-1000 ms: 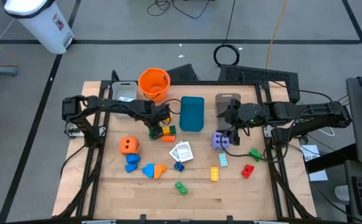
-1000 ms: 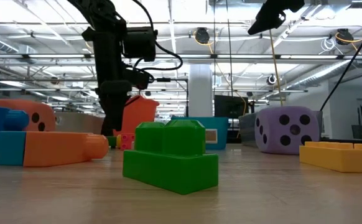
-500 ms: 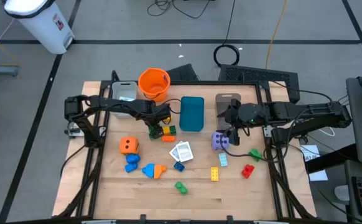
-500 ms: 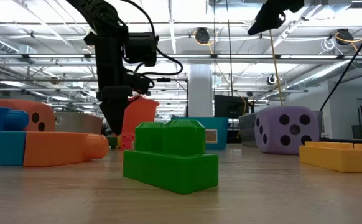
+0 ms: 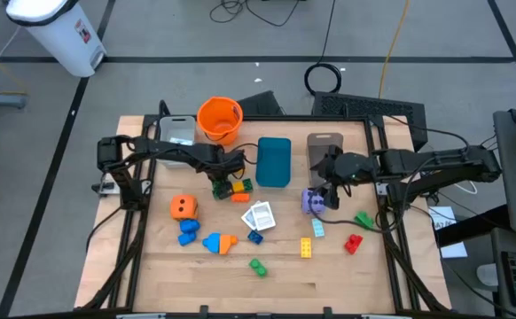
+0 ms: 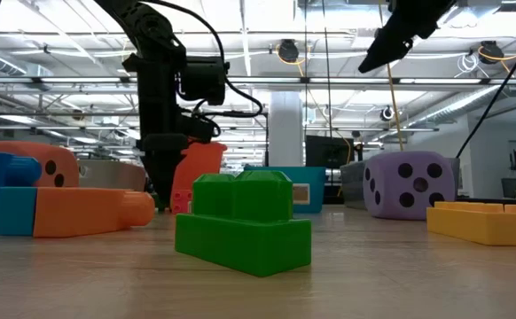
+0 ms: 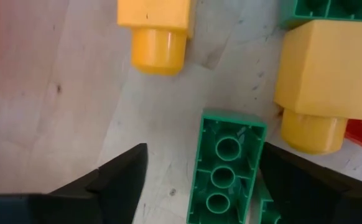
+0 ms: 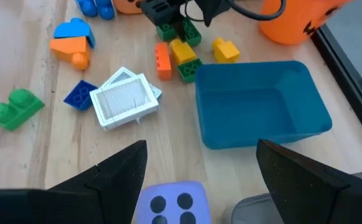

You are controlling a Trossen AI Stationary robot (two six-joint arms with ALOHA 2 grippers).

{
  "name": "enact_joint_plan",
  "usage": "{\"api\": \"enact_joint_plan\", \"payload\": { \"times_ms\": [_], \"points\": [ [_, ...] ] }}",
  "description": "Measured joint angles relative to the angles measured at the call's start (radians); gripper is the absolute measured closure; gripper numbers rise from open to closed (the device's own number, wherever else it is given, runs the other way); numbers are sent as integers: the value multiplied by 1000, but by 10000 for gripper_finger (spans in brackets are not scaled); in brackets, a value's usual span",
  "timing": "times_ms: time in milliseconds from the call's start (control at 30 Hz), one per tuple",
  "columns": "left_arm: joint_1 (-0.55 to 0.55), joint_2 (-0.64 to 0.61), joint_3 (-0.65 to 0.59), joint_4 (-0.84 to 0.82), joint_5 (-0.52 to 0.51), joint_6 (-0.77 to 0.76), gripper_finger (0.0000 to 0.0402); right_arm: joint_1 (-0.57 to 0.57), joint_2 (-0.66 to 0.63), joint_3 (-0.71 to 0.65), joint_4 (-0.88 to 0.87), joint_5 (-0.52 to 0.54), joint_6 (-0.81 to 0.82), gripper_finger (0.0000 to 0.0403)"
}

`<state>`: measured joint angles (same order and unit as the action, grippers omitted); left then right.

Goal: Pick & Place Toys
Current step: Put the green game piece into the blue bin

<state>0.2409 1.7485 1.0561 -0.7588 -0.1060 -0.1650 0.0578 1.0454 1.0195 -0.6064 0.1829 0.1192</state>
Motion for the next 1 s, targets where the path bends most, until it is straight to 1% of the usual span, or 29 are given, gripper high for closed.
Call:
{"api": "enact_joint_plan", "payload": {
  "times_ms": [233, 367, 467, 600, 800, 900, 1000],
  "points": [
    [0, 0, 0, 1, 9, -21, 223, 0, 0, 0, 6, 0, -7, 108],
    [0, -2, 0, 3, 30, -38, 275, 0, 0, 0, 5, 0, -7, 108],
    [0, -9, 0, 4, 37, -77, 280, 0, 0, 0, 5, 0, -7, 108],
    [-1, -26, 0, 8, 50, -82, 280, 0, 0, 0, 5, 0, -7, 108],
    [0, -27, 0, 1, 54, -105, 261, 0, 0, 0, 7, 0, -8, 108],
    [0, -34, 0, 0, 60, -123, 270, 0, 0, 0, 14, 0, -8, 108],
    [0, -70, 3, 1, 79, -142, 278, 0, 0, 0, 24, 0, -8, 108]
  ]
}}
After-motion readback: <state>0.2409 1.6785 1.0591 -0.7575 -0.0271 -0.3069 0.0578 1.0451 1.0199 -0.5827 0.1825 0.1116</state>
